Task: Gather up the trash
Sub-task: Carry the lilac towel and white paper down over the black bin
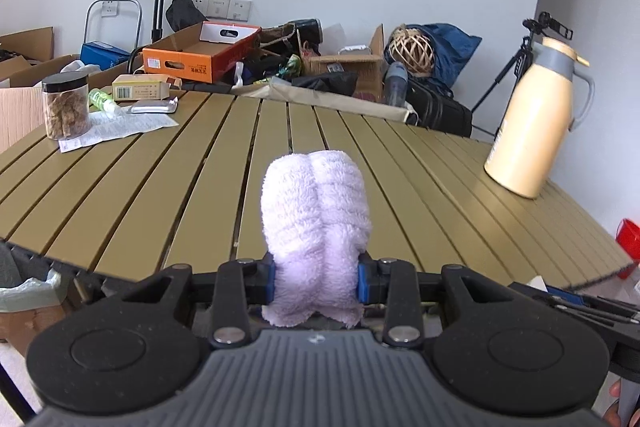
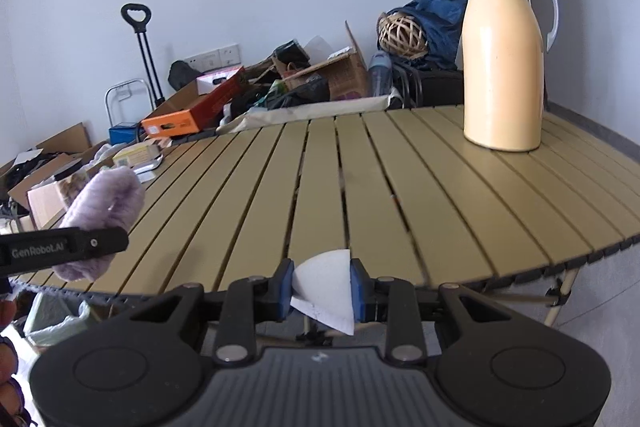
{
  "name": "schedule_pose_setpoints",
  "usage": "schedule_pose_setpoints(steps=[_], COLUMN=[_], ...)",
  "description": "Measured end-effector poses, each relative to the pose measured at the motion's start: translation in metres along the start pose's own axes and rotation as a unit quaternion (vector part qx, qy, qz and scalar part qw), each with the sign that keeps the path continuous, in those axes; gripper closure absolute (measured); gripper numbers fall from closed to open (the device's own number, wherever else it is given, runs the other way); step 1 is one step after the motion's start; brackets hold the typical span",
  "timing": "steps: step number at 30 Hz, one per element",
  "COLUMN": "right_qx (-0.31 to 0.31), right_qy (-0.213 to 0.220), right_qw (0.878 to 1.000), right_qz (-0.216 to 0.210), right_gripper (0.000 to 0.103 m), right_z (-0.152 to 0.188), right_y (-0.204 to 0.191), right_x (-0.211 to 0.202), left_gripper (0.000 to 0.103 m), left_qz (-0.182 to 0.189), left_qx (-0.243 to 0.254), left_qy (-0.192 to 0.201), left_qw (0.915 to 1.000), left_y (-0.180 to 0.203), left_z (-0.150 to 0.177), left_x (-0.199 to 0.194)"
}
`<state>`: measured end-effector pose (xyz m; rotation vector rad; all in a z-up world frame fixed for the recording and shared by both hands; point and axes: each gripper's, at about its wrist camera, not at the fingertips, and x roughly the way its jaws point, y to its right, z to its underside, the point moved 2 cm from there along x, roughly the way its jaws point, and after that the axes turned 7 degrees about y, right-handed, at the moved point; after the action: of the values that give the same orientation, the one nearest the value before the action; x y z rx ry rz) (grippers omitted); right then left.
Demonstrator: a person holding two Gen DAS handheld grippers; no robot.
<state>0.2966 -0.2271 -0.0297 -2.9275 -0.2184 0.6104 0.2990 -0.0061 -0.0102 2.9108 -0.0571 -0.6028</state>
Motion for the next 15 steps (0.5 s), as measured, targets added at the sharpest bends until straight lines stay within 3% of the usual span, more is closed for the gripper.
schedule_pose_setpoints(steps=[15], right_qx=[-0.004], right_qy=[-0.046], right_qw=[0.999], right_qz=[-0.019], right_gripper=[0.075], right_z=[0.054], right_y=[-0.02], right_x=[-0.027], left_gripper=[0.068], left_qz=[0.024], left_qx=[0.033], left_qy=[-0.023], left_qw=[0.9989], left_y=[-0.004], left_z=[0.045], left_x=[-0.05])
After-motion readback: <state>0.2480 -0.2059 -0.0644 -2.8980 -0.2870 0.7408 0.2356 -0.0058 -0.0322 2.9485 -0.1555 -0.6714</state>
